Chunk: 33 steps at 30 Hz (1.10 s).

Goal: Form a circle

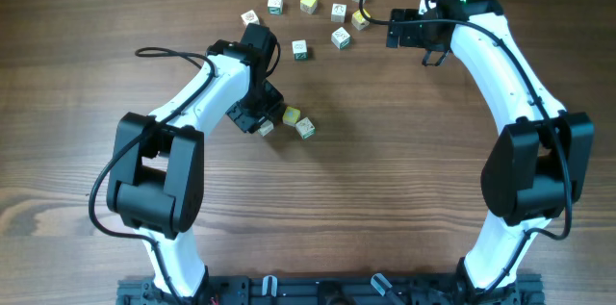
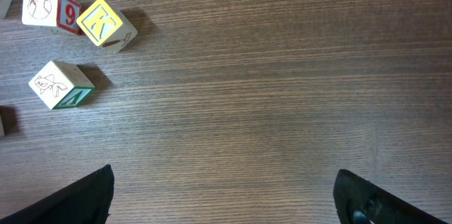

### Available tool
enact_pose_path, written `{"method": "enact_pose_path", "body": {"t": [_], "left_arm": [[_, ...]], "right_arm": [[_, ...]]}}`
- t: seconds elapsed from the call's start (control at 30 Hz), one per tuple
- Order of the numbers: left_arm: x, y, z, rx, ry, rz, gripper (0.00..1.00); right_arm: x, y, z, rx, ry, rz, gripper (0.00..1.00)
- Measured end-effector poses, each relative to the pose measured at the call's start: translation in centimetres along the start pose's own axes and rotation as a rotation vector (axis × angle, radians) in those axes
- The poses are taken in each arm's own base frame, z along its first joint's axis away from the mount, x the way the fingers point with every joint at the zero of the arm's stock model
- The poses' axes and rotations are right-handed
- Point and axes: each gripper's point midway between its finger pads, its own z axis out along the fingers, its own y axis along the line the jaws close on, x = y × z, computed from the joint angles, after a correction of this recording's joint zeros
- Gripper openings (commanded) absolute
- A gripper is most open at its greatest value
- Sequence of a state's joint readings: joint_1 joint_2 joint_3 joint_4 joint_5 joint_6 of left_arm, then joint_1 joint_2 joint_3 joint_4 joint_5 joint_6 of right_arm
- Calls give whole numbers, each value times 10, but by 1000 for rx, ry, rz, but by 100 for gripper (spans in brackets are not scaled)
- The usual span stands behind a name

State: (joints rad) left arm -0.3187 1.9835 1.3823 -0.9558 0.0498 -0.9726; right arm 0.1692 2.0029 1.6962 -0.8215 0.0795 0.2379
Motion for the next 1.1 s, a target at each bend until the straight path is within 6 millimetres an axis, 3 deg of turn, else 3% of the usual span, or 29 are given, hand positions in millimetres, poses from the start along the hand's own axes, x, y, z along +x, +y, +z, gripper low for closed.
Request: {"method": "enact_pose_path", "body": {"t": [0.1,0.53,0.77,1.03,1.1], "left_arm": [[0,0,0,0,0,-9,45],[11,-5,1,-5,3,15,39],[9,-8,1,8,-6,15,49],[4,-4,1,-13,-36,12,45],[4,-3,1,-16,-38,12,40]], "right_arm": [[0,0,0,0,0,0,100],[0,0,0,0,0,0,100],[0,0,0,0,0,0,100],[0,0,0,0,0,0,100],[0,0,0,0,0,0,100]]}}
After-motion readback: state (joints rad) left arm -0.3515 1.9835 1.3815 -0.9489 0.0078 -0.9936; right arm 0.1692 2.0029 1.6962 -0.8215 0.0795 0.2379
